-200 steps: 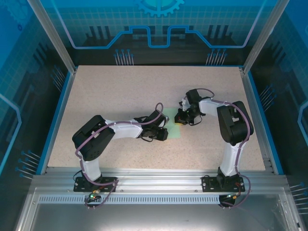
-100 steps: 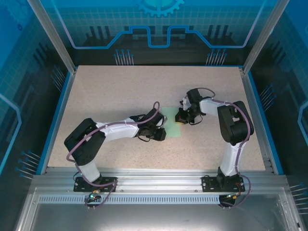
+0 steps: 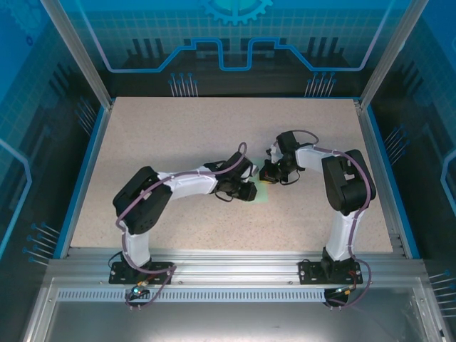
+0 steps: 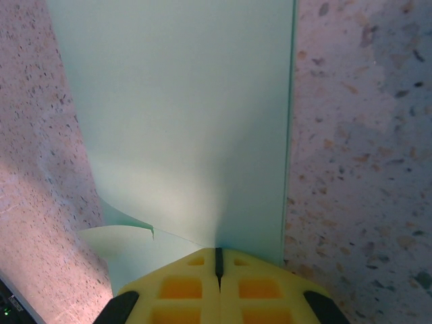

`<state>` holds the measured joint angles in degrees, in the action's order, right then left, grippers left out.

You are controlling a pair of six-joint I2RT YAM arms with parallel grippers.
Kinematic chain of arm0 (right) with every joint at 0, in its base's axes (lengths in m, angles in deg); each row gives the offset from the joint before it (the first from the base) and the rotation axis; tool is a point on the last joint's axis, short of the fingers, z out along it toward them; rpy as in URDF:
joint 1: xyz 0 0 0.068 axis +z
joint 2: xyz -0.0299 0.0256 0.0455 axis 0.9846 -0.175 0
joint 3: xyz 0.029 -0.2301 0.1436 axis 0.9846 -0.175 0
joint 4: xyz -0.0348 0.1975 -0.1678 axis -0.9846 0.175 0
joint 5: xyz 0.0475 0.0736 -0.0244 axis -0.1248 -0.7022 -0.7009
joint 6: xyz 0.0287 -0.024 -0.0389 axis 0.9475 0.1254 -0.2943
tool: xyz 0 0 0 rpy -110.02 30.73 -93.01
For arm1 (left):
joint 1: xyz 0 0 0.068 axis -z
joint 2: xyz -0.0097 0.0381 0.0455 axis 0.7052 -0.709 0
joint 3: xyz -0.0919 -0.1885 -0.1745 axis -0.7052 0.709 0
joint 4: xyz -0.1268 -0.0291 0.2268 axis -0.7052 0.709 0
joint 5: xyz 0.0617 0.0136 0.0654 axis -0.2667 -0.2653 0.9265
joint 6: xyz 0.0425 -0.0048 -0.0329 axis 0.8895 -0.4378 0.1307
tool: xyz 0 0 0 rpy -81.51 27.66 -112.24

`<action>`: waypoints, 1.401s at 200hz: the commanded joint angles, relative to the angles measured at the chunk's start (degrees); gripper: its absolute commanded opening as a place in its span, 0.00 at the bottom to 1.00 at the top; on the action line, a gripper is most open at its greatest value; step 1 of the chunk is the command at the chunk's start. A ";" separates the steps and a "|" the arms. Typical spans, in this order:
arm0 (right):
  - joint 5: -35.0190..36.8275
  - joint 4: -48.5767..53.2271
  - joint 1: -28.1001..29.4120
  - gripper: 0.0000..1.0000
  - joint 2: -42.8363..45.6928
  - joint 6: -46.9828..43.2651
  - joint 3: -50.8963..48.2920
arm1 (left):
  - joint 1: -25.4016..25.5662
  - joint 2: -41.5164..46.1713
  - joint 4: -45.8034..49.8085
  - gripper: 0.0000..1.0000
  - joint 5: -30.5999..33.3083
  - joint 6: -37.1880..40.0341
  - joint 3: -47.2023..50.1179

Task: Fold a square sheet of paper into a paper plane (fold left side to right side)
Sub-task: Fold the triangle a second time at the center of the table.

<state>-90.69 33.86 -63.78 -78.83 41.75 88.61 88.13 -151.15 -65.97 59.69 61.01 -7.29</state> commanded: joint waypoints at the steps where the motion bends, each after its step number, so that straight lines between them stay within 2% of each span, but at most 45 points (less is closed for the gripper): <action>1: 3.51 0.09 0.12 0.04 -2.15 -0.26 -0.23 | -1.50 -2.03 -0.59 0.20 -1.59 0.63 -1.14; 115: 4.05 0.78 0.15 0.04 -2.83 -0.47 0.43 | -0.55 2.87 -3.92 0.19 -6.54 1.48 10.36; 188: 3.71 0.80 0.18 0.04 -2.84 -0.49 0.47 | -0.04 6.30 -4.02 0.18 -4.74 0.42 15.63; 236: 3.71 0.82 0.17 0.04 -2.74 -0.43 0.44 | -0.13 10.09 -0.71 0.18 -4.92 1.98 10.33; 280: 3.64 0.88 0.21 0.04 -2.71 -0.39 0.35 | -0.06 4.45 -1.17 0.19 -5.93 2.55 3.09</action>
<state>-90.75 34.00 -63.74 -79.14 41.75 88.94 87.72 -143.33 -67.94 55.86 62.17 0.31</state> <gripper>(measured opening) 0.042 0.186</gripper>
